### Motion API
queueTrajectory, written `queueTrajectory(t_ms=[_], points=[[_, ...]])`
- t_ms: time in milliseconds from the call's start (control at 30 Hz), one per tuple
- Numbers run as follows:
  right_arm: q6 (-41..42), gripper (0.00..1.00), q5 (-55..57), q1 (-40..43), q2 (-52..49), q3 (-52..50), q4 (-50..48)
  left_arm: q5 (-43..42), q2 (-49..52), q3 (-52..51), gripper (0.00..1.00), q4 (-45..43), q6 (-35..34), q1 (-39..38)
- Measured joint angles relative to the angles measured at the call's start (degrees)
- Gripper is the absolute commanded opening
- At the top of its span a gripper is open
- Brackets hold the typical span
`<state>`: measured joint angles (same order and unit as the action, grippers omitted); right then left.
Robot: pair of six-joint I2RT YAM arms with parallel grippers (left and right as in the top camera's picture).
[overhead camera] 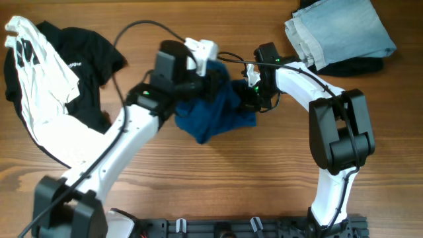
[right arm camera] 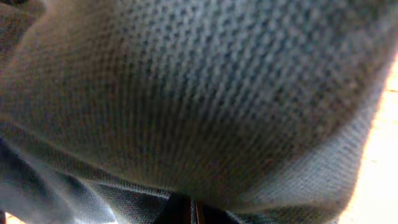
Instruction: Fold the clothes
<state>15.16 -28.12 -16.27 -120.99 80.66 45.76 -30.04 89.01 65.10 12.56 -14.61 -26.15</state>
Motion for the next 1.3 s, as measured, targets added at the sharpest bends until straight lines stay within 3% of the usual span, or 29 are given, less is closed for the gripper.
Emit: queueTrajectory(t_ms=[333, 500, 533, 633, 667, 967, 1033, 1200, 1300], points=[[0.04, 0.04, -3.69, 2.32, 0.02, 0.09, -2.62, 0.24, 6.34, 0.00, 0.04, -4.90, -2.08, -4.35], [0.70, 0.04, -6.99, 9.46, 2.91, 4.68, -2.58, 0.24, 6.36, 0.00, 0.04, -4.87, -2.27, -4.35], [1.01, 0.04, -7.13, 10.73, 4.57, 5.55, -2.64, 0.26, 6.36, 0.00, 0.09, -4.87, -2.27, -4.33], [1.77, 0.05, -7.76, 13.86, 10.64, 7.19, -2.93, 0.22, 6.36, 0.00, 0.85, -4.96, -2.29, -4.35], [1.81, 0.04, -7.91, 14.40, 12.02, 7.41, -2.93, 0.22, 6.36, 0.00, 1.00, -5.42, -2.45, -4.35], [1.84, 0.10, -8.26, 15.80, 14.19, 7.63, -1.07, 0.15, 6.36, 0.24, 1.00, -15.98, -2.80, -4.44], [1.14, 0.18, -8.33, 15.80, 14.19, 7.63, -0.11, 0.13, 6.12, 1.05, 1.00, -16.55, -3.91, -2.84], [-4.33, 0.54, -8.24, 15.26, 14.19, 7.61, 3.23, 0.11, 0.13, 4.09, 1.00, -16.61, -8.94, 7.85], [-6.75, 0.65, -7.39, 13.44, 14.19, 6.88, 2.82, 0.22, -6.32, 5.64, 1.00, -12.41, -10.86, 16.81]])
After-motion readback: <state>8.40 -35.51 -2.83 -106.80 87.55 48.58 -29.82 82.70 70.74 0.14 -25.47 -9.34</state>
